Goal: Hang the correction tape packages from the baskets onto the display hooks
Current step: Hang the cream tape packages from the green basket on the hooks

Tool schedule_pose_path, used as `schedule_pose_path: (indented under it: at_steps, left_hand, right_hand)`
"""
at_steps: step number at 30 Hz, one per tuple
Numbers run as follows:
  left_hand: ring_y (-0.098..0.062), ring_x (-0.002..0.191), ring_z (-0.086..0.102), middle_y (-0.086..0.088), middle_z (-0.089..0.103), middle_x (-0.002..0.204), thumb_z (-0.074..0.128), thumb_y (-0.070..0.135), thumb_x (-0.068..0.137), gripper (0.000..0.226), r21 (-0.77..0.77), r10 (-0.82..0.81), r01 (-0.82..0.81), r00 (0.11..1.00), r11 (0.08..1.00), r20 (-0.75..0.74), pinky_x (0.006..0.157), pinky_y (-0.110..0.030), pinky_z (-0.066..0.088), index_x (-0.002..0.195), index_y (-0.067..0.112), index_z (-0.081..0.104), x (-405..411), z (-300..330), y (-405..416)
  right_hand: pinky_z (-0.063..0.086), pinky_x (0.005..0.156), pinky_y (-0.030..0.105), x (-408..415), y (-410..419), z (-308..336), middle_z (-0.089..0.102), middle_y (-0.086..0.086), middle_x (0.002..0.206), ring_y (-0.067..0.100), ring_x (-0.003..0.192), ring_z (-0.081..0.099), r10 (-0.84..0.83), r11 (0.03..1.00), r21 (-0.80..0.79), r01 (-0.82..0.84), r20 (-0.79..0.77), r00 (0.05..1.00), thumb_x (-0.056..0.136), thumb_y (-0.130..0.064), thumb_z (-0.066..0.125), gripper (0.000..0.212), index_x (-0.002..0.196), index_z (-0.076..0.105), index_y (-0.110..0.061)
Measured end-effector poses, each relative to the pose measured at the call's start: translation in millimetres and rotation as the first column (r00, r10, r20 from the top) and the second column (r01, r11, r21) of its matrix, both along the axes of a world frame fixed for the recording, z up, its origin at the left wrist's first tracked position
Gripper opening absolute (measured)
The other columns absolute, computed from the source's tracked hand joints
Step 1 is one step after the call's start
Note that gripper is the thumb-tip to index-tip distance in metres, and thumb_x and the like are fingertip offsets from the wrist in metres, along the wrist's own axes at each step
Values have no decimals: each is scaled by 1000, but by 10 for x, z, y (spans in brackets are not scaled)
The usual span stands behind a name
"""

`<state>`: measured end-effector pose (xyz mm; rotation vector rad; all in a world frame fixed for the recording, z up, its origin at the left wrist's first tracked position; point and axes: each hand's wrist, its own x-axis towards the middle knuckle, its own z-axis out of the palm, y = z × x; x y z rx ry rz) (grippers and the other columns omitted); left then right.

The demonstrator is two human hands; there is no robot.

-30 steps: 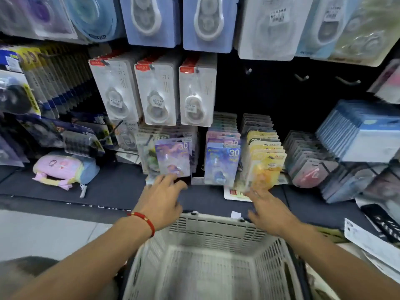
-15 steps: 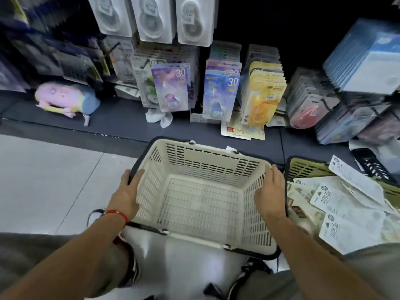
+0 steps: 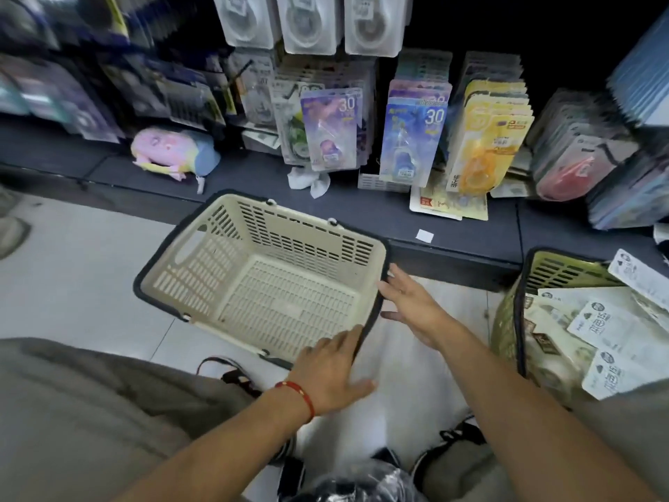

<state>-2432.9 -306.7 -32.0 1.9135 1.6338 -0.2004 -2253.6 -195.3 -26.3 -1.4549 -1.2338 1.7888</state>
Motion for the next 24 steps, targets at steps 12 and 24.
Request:
schedule_pose_path:
  at_steps: [12,24]
  left_hand:
    - [-38,139,45,-16,45,156,54,11,100,75,352,478,-375,835,857,-274,111,-50,41,165,22,20,-639,76,421]
    - [-21,114,62,-4,65,128,61,19,101,32,-133,367,-352,769,927,524,93,-25,45,132,25,64,1154,225,734]
  right_hand:
    - [22,125,55,978,-184,-282,17,26,167,45,153,19,-328,941,338,4,910,256,90,-21,73,80,157,32,-7]
    - [38,119,45,1193,-145,252,51,5,158,35,141,49,-431,894,145,424,533,728,95,-22,57,64,157,42,-29]
